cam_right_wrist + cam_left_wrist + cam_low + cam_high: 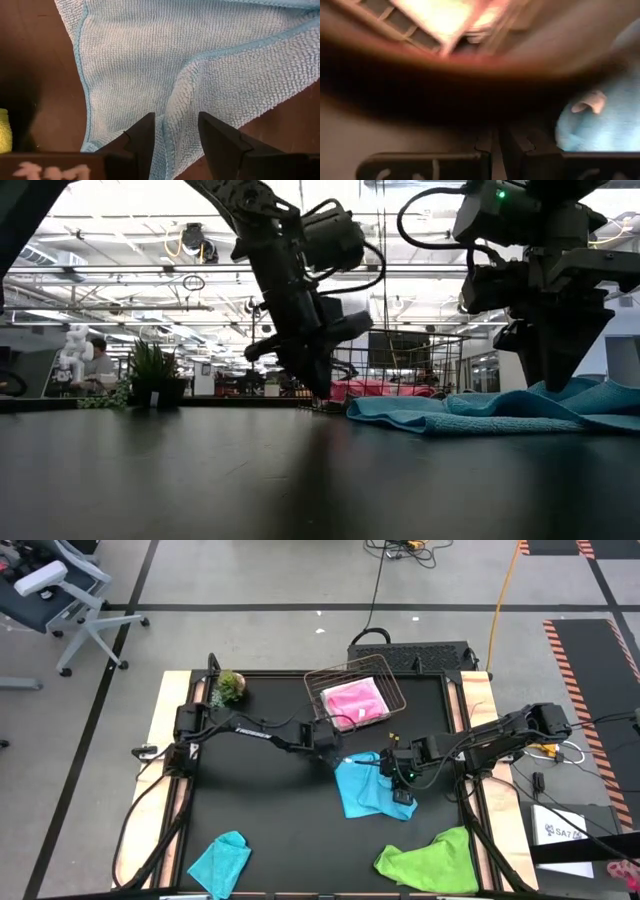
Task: Fold microfiber towels
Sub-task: Fold the right blue towel
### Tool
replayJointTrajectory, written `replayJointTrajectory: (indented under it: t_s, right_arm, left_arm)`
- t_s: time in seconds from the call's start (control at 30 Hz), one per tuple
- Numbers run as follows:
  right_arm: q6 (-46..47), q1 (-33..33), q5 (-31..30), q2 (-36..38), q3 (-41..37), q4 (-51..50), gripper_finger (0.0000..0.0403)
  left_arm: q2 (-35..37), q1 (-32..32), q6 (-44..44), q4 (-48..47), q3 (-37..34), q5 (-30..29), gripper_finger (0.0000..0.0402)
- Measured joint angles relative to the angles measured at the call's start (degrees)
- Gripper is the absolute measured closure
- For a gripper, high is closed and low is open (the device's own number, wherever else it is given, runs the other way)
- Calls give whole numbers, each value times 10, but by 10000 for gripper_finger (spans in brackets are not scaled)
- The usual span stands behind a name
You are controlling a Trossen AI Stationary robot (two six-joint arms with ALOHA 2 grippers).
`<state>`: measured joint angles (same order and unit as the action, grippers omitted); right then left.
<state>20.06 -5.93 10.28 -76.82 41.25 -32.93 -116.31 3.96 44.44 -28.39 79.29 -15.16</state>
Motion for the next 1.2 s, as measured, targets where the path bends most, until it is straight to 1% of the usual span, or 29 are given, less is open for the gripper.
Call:
replayJointTrajectory:
  t_s: [0.1, 0.2, 0.4, 0.57, 0.63, 0.73, 0.77, 0.93, 1.0, 1.13, 1.2]
  right_arm:
    - [-2, 0, 0, 0, 0, -4, 261]
    - [-6, 0, 0, 0, 0, -5, 261]
    - [-13, 0, 0, 0, 0, -7, 261]
    - [-13, 0, 0, 0, 0, -17, 261]
    - [-13, 0, 0, 0, 0, -20, 261]
    - [-13, 0, 0, 0, 0, -22, 261]
    - [-13, 0, 0, 0, 0, -22, 261]
    - [-13, 0, -1, 0, 0, -21, 261]
    - [-11, 0, -1, 0, 0, -20, 261]
    - [-3, 0, -2, 0, 0, -19, 261]
    - [1, 0, -4, 0, 0, -18, 261]
  left_arm:
    - [0, 13, -11, -33, 0, -5, 376]
    - [0, 24, -13, -54, 0, -27, 376]
    - [3, 48, -21, -61, 0, -39, 376]
    - [11, 52, -24, -67, 0, 4, 376]
    - [22, 46, -27, -70, -1, 35, 376]
    - [38, 35, -32, -52, -1, 99, 376]
    - [38, 29, -38, -43, -1, 113, 376]
    - [24, -2, -45, 0, 0, 122, 376]
    - [22, -9, -33, -6, -1, 123, 376]
    - [23, -5, -32, 3, 0, 113, 376]
    - [23, -1, -35, 9, 0, 125, 376]
